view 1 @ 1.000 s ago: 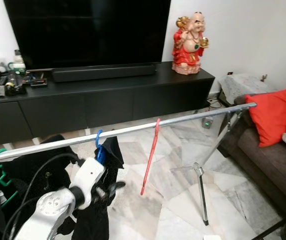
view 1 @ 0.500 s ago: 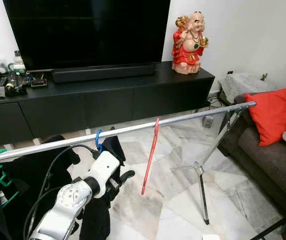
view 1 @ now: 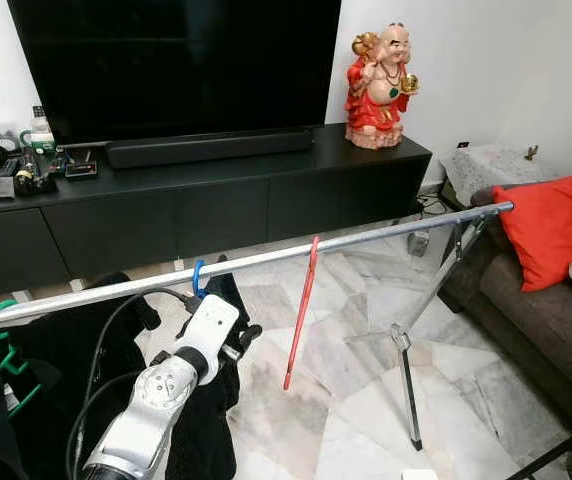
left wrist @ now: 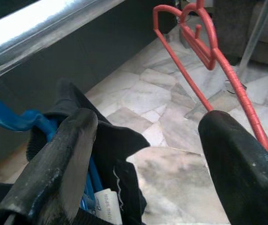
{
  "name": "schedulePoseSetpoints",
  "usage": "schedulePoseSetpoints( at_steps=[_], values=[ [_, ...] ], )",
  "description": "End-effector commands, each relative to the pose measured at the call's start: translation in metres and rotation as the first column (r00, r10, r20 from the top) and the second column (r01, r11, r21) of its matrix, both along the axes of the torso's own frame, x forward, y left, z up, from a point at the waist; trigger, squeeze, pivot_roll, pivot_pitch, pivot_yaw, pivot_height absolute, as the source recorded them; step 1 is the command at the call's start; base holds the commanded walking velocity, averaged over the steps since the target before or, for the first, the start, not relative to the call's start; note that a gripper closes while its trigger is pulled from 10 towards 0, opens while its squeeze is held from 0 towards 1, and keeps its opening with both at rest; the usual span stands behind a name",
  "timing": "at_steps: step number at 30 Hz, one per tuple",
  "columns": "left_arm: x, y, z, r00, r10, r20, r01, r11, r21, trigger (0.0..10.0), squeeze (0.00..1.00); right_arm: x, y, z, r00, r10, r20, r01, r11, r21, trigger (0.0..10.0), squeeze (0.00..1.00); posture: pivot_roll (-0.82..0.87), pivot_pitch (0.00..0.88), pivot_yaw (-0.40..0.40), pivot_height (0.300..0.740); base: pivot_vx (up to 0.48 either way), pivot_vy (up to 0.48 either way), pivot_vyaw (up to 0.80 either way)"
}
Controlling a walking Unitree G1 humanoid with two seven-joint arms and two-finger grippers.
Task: Hang hanger
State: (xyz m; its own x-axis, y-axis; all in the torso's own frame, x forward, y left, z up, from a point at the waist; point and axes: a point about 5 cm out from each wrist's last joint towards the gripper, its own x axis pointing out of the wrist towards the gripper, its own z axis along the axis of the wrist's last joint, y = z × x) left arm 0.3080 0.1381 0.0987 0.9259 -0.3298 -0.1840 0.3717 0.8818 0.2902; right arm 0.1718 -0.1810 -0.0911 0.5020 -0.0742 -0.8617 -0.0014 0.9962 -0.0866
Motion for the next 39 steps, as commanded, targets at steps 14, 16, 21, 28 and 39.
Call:
schedulePoseSetpoints(
  at_steps=[14, 16, 21, 28, 39],
  values=[
    [0.004, 0.010, -0.002, 0.993, 0.117, 0.021, -0.118, 0.992, 0.040, 10.0, 0.00, 0.001, -0.002, 0.001, 1.000, -0.017, 0.004, 0.017, 1.000, -0.001, 10.0, 0.00, 0.15, 0.000, -0.056, 0.740, 0.000, 0.000, 0.00],
    [0.005, 0.013, -0.002, 0.991, 0.131, 0.023, -0.132, 0.990, 0.051, 10.0, 0.00, 0.002, -0.002, 0.001, 1.000, -0.018, 0.005, 0.018, 1.000, 0.000, 10.0, 0.00, 0.15, 0.000, -0.056, 0.740, 0.000, 0.000, 0.00],
    [0.005, 0.015, -0.003, 0.990, 0.142, 0.007, -0.143, 0.988, 0.064, 10.0, 0.00, 0.002, -0.001, 0.001, 1.000, -0.019, 0.005, 0.019, 1.000, 0.002, 10.0, 0.00, 0.15, 0.000, -0.054, 0.740, 0.000, 0.000, 0.00],
    [0.004, 0.013, -0.008, 0.990, 0.140, -0.023, -0.138, 0.987, 0.080, 10.0, 0.00, 0.002, -0.001, 0.001, 1.000, -0.021, 0.006, 0.021, 1.000, 0.004, 10.0, 0.00, 0.15, 0.000, -0.052, 0.740, 0.000, 0.000, 0.00],
    [0.005, 0.005, 0.001, 0.996, 0.082, 0.031, -0.085, 0.990, 0.111, 10.0, 0.00, 0.002, -0.001, 0.001, 1.000, -0.022, 0.005, 0.022, 1.000, 0.004, 10.0, 0.00, 0.15, 0.000, -0.054, 0.740, 0.000, 0.000, 0.00]
  ],
)
